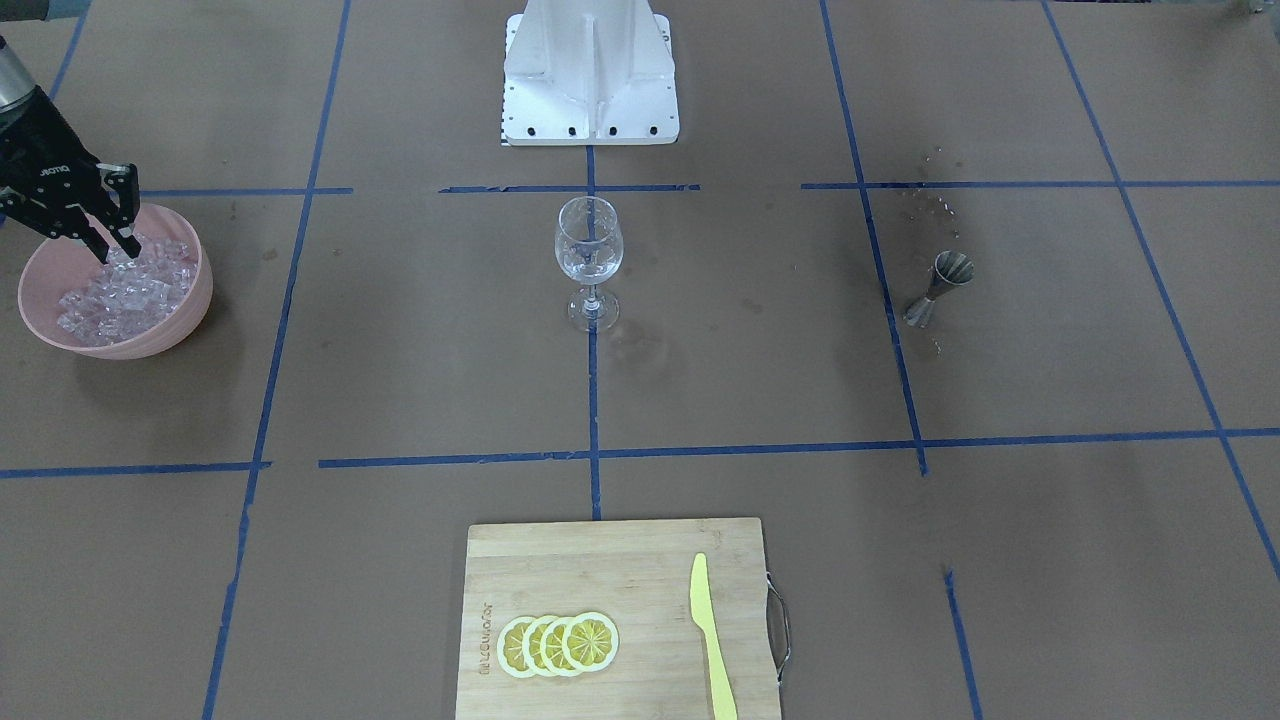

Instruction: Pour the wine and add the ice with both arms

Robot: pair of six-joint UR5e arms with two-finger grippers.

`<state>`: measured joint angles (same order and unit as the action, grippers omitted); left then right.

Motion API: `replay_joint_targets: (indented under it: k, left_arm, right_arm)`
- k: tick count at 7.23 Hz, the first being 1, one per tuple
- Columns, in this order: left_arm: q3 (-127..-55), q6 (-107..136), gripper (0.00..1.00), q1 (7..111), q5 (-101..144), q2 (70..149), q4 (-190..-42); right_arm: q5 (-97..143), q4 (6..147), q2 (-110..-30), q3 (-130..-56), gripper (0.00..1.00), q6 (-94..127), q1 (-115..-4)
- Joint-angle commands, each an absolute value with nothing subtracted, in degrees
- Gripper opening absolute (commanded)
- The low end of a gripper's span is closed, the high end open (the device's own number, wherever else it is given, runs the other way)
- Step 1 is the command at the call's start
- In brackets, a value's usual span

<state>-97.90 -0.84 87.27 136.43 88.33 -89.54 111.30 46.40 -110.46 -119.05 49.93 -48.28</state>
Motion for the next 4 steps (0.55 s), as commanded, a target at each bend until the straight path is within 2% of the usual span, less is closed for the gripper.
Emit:
replay_joint_targets:
  k: [1, 2, 4]
  left_arm:
    - [-98.3, -0.7, 1.0, 87.3, 136.4, 88.3, -89.4]
    - [-98.3, -0.7, 1.0, 87.3, 136.4, 88.3, -89.4]
    - [-98.6, -0.8, 1.0, 87.3, 136.4, 88.3, -89.4]
  right_arm:
    - [116.8, 63.0, -100.5, -127.1, 0.0, 50.0, -52.5]
    - [116.8, 76.7, -91.1, -130.0, 0.0, 50.0, -52.2]
    - [115.1, 104.9, -67.6, -131.0, 0.0, 52.4, -48.1]
